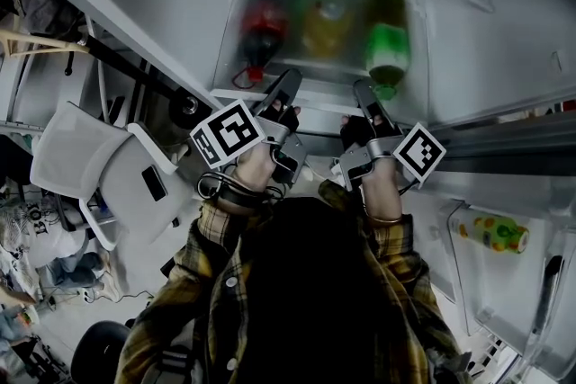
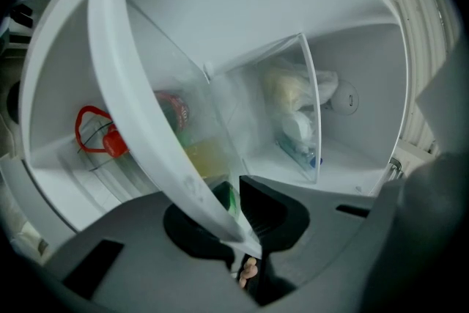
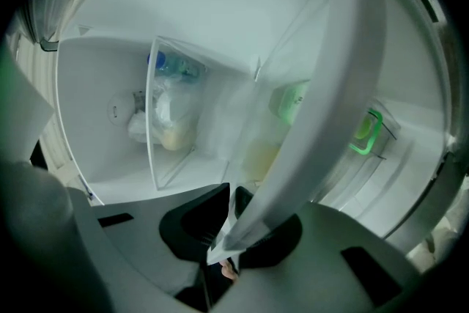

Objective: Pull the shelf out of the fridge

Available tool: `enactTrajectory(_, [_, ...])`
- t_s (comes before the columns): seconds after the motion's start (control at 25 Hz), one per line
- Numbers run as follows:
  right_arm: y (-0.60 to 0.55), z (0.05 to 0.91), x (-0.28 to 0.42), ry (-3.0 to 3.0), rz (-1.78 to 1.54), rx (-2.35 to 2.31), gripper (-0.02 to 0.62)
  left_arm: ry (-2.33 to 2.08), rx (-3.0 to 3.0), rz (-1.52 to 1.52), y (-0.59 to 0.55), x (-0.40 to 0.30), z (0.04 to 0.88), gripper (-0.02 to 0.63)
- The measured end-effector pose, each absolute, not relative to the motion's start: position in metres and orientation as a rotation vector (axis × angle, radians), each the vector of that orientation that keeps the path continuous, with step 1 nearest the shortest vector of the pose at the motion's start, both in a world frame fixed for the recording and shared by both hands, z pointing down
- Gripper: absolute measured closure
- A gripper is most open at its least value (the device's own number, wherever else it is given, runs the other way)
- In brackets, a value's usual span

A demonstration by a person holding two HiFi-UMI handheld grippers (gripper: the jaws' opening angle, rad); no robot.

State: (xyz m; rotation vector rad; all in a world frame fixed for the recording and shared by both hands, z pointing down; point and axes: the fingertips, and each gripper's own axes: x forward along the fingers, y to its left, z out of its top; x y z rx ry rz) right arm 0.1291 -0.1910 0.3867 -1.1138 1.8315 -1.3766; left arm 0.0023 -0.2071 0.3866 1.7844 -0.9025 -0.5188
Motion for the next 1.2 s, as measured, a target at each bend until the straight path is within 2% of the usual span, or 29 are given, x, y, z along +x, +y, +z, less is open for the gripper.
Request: enactTrajectory(1.2, [-0.144,0.382,0.124,1.866,-1.355,-1.118,0.546,-0.882,1.800,-0.528,-0.162,-0.004,0.380,0.554])
